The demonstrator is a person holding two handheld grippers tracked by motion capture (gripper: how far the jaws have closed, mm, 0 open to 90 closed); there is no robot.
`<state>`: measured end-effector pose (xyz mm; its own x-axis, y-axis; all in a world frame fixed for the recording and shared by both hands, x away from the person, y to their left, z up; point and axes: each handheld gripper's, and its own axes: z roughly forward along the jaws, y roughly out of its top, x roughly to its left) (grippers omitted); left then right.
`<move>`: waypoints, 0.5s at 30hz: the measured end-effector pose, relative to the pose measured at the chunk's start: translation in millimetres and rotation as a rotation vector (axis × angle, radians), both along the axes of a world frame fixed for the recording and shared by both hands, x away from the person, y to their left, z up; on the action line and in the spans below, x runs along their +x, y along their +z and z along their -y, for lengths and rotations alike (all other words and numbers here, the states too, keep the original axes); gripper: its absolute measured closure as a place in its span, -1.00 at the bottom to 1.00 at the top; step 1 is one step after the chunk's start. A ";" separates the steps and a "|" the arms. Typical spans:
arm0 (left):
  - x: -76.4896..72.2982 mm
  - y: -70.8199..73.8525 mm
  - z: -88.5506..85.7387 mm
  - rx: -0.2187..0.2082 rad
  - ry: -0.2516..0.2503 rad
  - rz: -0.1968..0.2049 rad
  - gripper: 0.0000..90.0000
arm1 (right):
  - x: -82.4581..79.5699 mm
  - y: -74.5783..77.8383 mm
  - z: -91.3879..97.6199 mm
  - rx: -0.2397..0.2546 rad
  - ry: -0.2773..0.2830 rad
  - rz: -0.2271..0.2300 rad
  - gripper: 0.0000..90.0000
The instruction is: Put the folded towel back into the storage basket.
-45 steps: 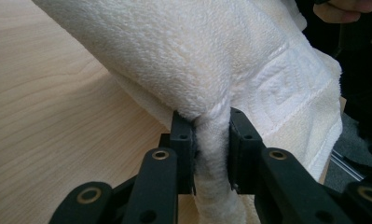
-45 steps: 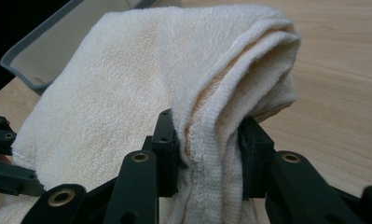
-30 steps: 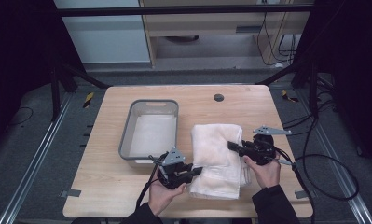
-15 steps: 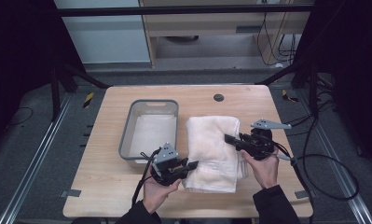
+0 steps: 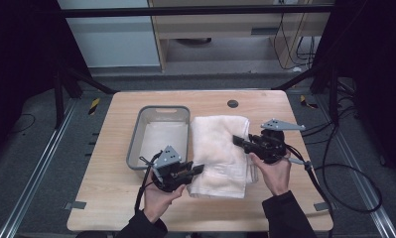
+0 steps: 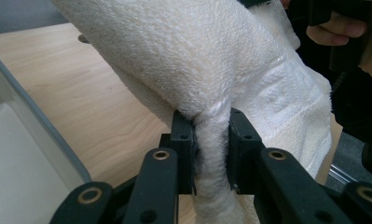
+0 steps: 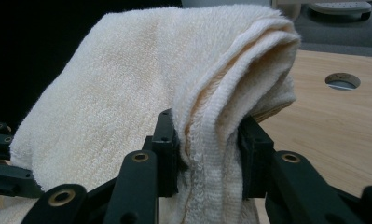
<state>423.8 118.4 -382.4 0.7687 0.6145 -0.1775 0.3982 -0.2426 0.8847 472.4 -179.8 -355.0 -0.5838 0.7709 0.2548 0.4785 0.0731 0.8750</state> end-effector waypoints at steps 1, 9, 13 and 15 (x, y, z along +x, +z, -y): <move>0.1 2.0 -1.7 -0.004 0.002 0.000 0.66 | 0.3 2.2 -1.7 0.000 0.002 0.002 0.45; 0.9 16.1 -15.9 -0.022 0.014 0.025 0.66 | 3.1 19.1 -15.0 0.003 0.009 0.030 0.45; 1.2 21.4 -21.4 -0.026 0.024 0.037 0.66 | 4.8 26.1 -21.2 0.001 0.013 0.043 0.45; 1.7 23.4 -24.0 -0.025 0.027 0.040 0.66 | 5.8 29.0 -24.4 -0.004 0.014 0.046 0.45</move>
